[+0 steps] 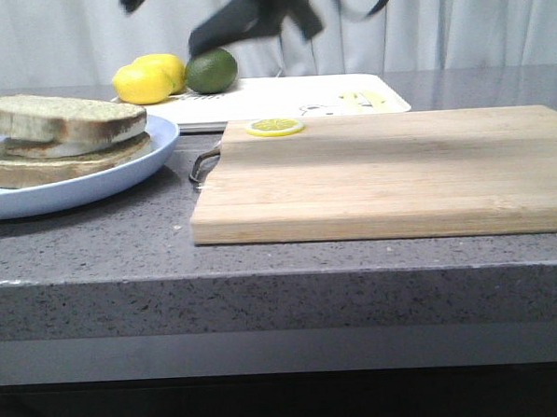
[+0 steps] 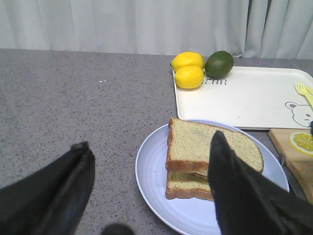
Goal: Place bread and move sandwich to tray
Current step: 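Lay the bread slice on the egg and open the right gripper, then move the left gripper down to the blue plate rim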
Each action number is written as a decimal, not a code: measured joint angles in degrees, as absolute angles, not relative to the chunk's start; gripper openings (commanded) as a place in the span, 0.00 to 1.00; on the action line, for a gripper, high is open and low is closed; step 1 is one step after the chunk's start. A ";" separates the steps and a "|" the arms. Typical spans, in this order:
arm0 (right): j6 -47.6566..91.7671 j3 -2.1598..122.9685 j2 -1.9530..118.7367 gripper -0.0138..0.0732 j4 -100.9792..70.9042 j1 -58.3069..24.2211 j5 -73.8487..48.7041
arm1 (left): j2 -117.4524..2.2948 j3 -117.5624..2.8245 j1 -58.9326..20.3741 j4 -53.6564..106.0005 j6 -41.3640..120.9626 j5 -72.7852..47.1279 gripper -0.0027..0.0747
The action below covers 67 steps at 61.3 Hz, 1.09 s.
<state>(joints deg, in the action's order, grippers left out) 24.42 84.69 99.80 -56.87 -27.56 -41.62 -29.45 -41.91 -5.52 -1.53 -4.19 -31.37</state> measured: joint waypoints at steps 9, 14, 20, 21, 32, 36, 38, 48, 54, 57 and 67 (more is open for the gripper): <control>24.35 84.69 90.13 0.71 -45.28 -27.00 -46.08 | -29.45 -41.91 -5.52 -1.53 -4.19 -31.27 0.67; 23.12 84.69 84.60 0.71 -38.82 -27.00 -48.27 | -29.45 -41.91 -5.52 -1.53 -4.19 -31.18 0.67; 19.65 84.83 78.03 0.71 -30.85 -27.00 -50.54 | -29.45 -41.91 -5.52 -1.53 -4.19 -31.18 0.67; 18.79 84.83 77.23 0.71 -29.78 -27.00 -50.85 | -29.45 -41.91 -5.52 -1.53 -4.19 -31.18 0.67; 10.01 84.76 67.68 0.71 -17.41 -27.00 -56.21 | -29.45 -41.91 -5.52 -1.53 -4.19 -31.18 0.67; 8.07 82.84 64.64 0.71 -14.64 -27.00 -57.01 | -29.45 -41.91 -5.52 -1.53 -4.19 -31.18 0.67; 7.46 81.38 62.90 0.71 -13.70 -27.00 -57.13 | -29.45 -41.91 -5.52 -1.53 -4.19 -31.18 0.67; 6.49 71.33 53.56 0.71 -12.33 -27.00 -55.86 | -29.45 -41.91 -5.52 -1.53 -4.19 -31.18 0.67; 6.49 65.21 48.34 0.71 -12.31 -27.00 -54.40 | -29.45 -41.91 -5.52 -1.53 -4.19 -31.18 0.67; 6.49 62.61 46.32 0.71 -12.31 -27.00 -54.10 | -29.45 -41.91 -5.52 -1.53 -4.19 -31.18 0.67; 6.46 55.25 38.88 0.71 -12.18 -27.00 -53.15 | -29.45 -41.91 -5.52 -1.53 -4.19 -31.18 0.67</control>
<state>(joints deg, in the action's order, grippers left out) 6.46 55.25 38.88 -12.18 -27.00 -53.15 -29.45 -41.91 -5.52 -1.53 -4.19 -31.18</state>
